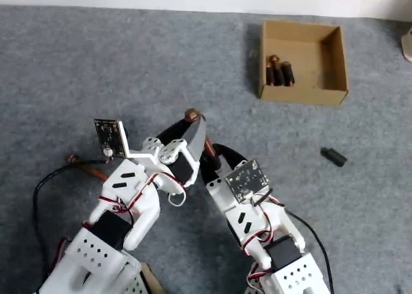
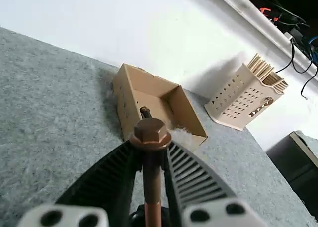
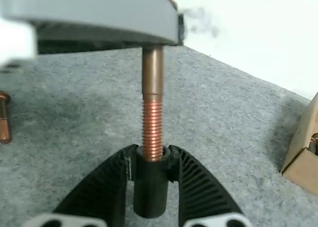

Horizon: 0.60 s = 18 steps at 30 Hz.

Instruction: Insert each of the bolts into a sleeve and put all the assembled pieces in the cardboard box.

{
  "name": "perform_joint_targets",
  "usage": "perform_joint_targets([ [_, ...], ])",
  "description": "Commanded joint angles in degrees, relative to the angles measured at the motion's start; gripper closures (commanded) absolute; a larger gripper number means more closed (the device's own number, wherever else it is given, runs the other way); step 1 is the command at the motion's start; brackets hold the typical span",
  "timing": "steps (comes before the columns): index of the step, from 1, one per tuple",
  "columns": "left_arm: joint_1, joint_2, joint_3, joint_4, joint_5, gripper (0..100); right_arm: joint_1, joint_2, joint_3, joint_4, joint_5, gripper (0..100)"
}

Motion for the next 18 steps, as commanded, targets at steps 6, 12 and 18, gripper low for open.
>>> perform_joint_targets([
  [6, 1.01, -1.19, 0.92, -1.58, -5.89, 99, -1.01, -0.92, 8.84, -1.63, 0.7, 99.3],
  [12, 1.36, -1.19, 6.46, -10.37, -9.58, 99, -1.01, -0.92, 8.75, -1.63, 0.62, 99.3],
  [18, 1.54, -1.19, 7.96, -11.52, -10.11, 99, -0.75, -0.92, 8.48, -1.63, 0.35, 99.3],
])
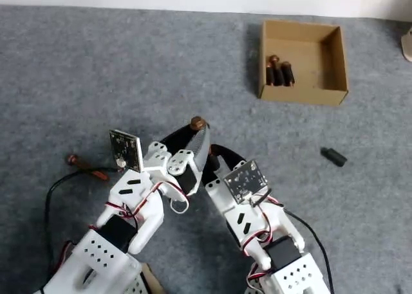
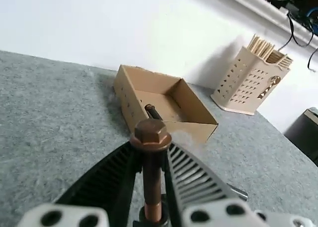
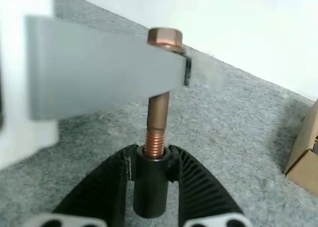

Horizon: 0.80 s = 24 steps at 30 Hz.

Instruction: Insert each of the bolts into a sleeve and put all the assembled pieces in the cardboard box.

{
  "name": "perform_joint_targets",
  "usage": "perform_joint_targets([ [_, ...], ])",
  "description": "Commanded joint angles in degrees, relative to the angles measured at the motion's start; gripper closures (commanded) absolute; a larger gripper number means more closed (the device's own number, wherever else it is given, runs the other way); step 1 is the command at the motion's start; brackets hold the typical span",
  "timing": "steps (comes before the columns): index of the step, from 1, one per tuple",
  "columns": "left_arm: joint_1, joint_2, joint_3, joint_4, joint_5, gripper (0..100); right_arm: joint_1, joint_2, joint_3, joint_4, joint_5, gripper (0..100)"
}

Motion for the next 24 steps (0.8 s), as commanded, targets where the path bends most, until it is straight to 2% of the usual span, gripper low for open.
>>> perform_joint_targets([
  [1, 0.57, -0.84, -0.4, -1.76, -0.53, 99, -0.13, -0.92, 7.87, -1.63, 0.26, 99.3],
  [8, 0.84, -0.84, 0.75, -1.67, -0.88, 99, 3.65, -0.92, 6.11, -1.63, 0.09, 99.3],
  [16, 1.71, -0.75, 1.01, -1.58, -0.97, 98, 4.0, -0.92, 6.02, -1.63, 0.09, 99.3],
  [24, 1.8, -0.75, 0.57, 1.41, -0.88, 75, 5.58, -0.92, 6.02, -1.63, 0.09, 99.3],
])
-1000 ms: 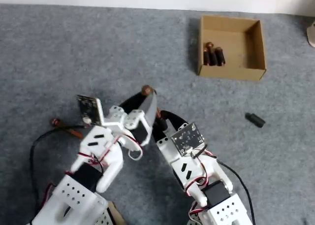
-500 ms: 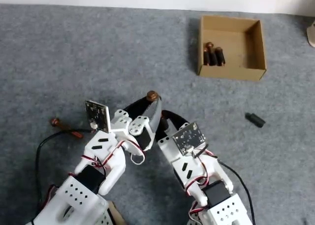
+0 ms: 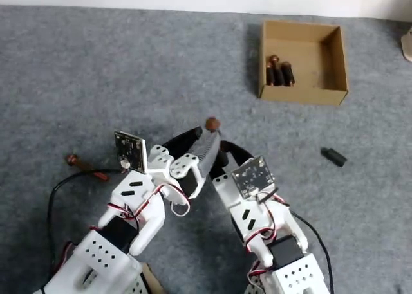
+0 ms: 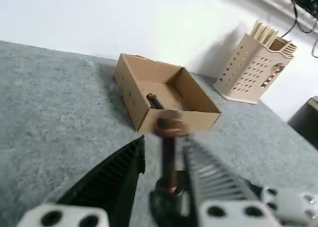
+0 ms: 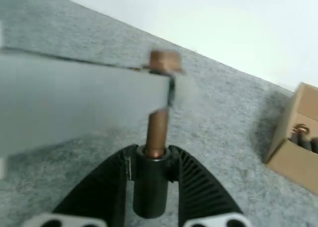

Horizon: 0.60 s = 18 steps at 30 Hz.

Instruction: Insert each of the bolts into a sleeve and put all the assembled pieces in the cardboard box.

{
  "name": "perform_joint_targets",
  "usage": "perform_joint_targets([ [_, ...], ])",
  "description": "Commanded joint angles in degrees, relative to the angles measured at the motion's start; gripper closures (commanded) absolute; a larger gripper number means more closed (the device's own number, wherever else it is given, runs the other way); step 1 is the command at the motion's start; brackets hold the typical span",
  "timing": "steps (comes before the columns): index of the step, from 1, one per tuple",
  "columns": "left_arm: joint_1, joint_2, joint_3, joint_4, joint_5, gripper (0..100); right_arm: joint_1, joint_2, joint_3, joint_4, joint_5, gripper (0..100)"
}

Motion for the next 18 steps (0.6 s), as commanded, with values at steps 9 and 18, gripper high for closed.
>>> perform_joint_targets([
  [9, 0.75, -0.75, -0.84, 1.23, -0.18, 70, 3.82, -0.92, 6.02, -1.63, 0.09, 99.3],
  [18, 0.22, -0.75, -0.84, 1.41, -0.26, 70, 11.21, -0.48, 5.93, -1.27, -1.85, 99.3],
])
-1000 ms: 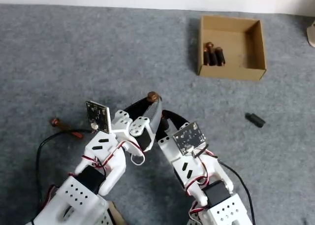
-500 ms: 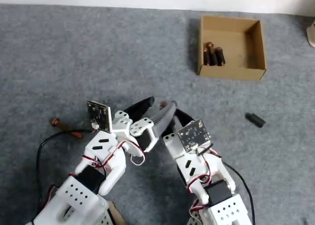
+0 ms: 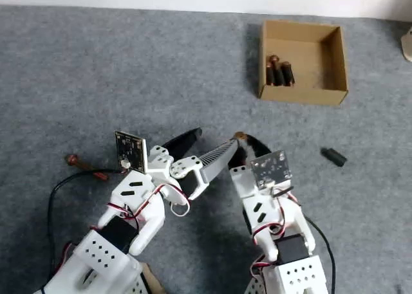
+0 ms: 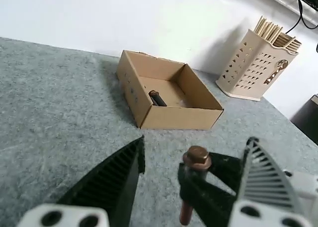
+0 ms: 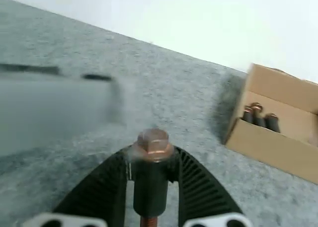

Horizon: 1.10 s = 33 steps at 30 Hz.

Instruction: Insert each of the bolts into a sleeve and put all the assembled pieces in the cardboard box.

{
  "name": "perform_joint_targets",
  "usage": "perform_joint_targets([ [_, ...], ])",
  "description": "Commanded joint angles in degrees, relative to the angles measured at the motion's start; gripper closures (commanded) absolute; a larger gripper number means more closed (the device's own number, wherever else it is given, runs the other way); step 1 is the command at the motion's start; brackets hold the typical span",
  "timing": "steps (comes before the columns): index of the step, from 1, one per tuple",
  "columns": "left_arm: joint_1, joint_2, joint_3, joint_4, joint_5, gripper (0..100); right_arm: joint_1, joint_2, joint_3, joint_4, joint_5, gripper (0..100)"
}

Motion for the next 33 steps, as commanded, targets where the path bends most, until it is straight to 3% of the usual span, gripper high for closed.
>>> perform_joint_targets([
  [1, 0.31, -0.75, -0.84, 0.35, -0.18, 70, 1.98, -0.48, 5.93, -1.1, -0.62, 99.3],
  [10, 0.31, -0.75, -4.18, 6.59, -0.18, 70, 4.26, -0.31, -3.21, 8.92, -0.62, 99.4],
  [24, 0.31, -0.75, -4.35, 6.86, 0.0, 70, 9.71, 0.22, -7.08, 7.52, 2.73, 99.4],
  [33, 0.31, -0.75, -4.35, 6.95, -0.09, 70, 14.73, 24.22, -23.87, 7.52, -0.79, 99.4],
])
